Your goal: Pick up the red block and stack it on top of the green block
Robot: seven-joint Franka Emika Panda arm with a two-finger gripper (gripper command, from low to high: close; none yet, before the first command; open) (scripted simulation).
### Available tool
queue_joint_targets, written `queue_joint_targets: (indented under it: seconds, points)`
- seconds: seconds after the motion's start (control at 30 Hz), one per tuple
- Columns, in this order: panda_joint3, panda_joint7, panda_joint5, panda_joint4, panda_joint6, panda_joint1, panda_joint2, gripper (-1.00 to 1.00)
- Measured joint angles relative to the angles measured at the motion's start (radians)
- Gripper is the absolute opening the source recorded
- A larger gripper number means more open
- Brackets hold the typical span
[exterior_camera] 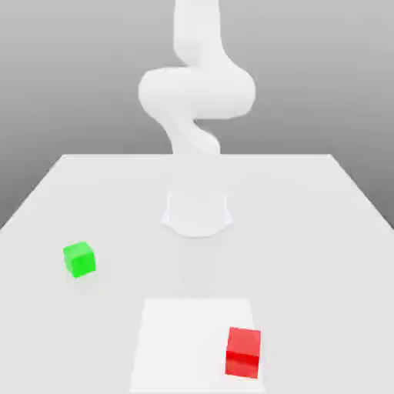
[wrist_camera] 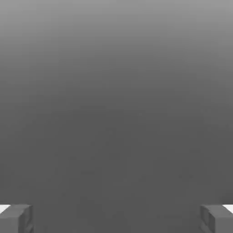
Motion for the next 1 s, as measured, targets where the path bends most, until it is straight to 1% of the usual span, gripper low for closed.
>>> queue_joint_targets:
  seconds: [0.27, 0.47, 0.6, 0.77, 0.93, 0.97, 1.0]
  points:
    - [0.046, 0.088, 0.019, -0.077, 0.127, 0.002, 0.296, 0.0]
    - [0.082, 0.169, 0.011, -0.134, 0.22, 0.005, 0.513, 0.0]
    - [0.099, 0.232, -0.009, -0.172, 0.282, 0.015, 0.659, 0.0]
    - [0.095, 0.319, -0.044, -0.218, 0.361, 0.043, 0.841, 0.0]
    - [0.065, 0.363, -0.089, -0.203, 0.5, 0.067, 1.022, 0.0]
    - [0.058, 0.367, -0.094, -0.199, 0.524, 0.073, 1.05, -1.0]
    - [0.058, 0.367, -0.094, -0.199, 0.524, 0.073, 1.05, -1.0]
